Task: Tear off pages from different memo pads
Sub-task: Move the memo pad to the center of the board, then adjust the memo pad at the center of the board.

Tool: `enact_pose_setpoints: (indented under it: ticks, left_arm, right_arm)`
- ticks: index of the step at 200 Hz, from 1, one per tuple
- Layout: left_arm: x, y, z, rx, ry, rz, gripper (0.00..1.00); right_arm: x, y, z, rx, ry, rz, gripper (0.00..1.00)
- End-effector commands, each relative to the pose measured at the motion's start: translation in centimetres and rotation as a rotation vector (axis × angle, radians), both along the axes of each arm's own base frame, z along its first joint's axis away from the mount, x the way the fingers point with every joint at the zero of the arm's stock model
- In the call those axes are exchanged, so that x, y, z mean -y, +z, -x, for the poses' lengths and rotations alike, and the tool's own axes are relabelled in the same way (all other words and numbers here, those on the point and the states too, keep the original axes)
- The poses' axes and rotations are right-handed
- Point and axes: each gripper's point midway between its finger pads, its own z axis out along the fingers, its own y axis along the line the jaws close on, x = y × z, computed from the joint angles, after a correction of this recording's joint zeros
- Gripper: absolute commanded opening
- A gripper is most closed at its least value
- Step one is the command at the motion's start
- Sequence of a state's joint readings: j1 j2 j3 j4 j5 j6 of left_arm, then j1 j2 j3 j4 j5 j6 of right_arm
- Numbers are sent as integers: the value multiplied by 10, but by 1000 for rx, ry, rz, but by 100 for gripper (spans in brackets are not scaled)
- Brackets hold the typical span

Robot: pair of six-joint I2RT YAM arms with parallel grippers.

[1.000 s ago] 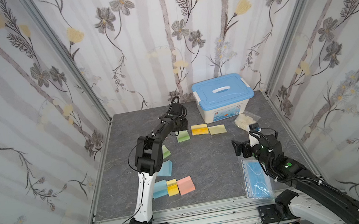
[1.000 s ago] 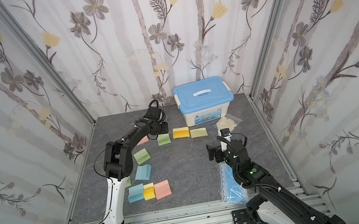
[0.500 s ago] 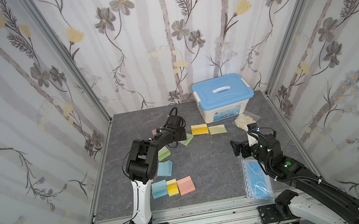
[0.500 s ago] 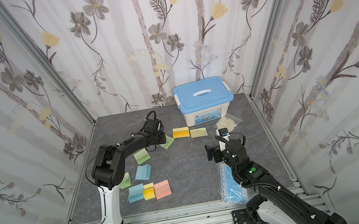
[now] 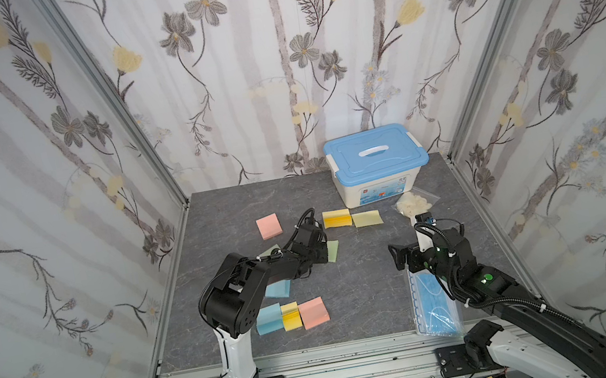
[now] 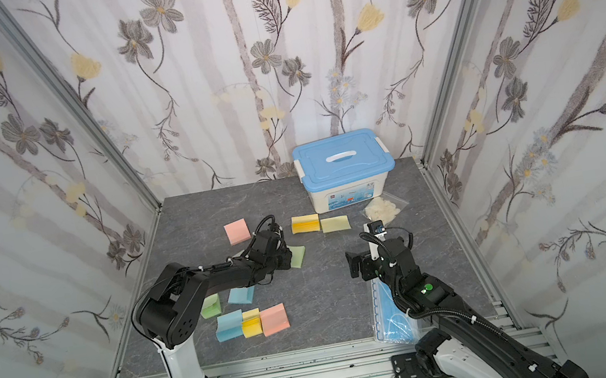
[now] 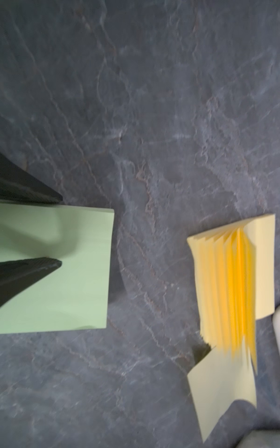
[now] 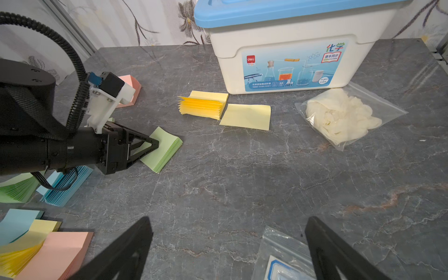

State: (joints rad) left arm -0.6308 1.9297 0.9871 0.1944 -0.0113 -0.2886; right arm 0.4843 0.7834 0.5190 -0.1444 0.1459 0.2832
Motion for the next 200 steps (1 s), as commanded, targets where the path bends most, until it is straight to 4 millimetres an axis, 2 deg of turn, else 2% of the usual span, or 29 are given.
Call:
enact_pose_setpoints:
  ticks: [1,19,45,57,77,89,98,112,122,157,161,166,171,200]
  left_arm:
    - [4,-36,56,-192,-83,-34,41]
    - [21,-34,74,-199,-151,2,41]
    - [37,-15,87,-187,-218,61,42]
    - [36,-3,86,-171,-210,56,46]
    - [24,19,79,-141,-150,15,60]
    - [19,31,78,-138,-118,9,66]
    - [17,38,78,-141,-105,20,70]
    - [15,49,80,-137,-90,39,70]
    - [11,56,81,-131,-74,53,69]
    - [-10,82,83,-59,-16,70,68]
    - [-12,84,84,-48,-15,73,68]
    - [-15,85,86,-39,-10,75,68]
    - [-18,88,87,-26,-7,80,68]
    - [-25,90,96,23,-19,119,69]
  right_arm:
    - [5,-20,13,-105,-23,-3,100]
    - [3,-37,21,-164,-11,-5,100]
    - [3,-59,26,-226,-12,4,100]
    - [2,-65,26,-248,-14,18,100]
    - [-3,-74,19,-295,-9,43,100]
    - [-11,-80,13,-335,13,57,96]
    - [-20,-84,6,-365,38,62,89]
    - [-37,-87,-7,-403,83,52,77]
    - [-49,-89,-19,-419,106,42,72]
    - [-87,-85,-68,-417,167,35,64]
    - [-89,-90,-71,-427,171,42,63]
    - [-97,-80,-84,-403,180,30,62]
    - [-102,-90,-89,-428,186,37,61]
    - [-126,-102,-121,-445,212,33,60]
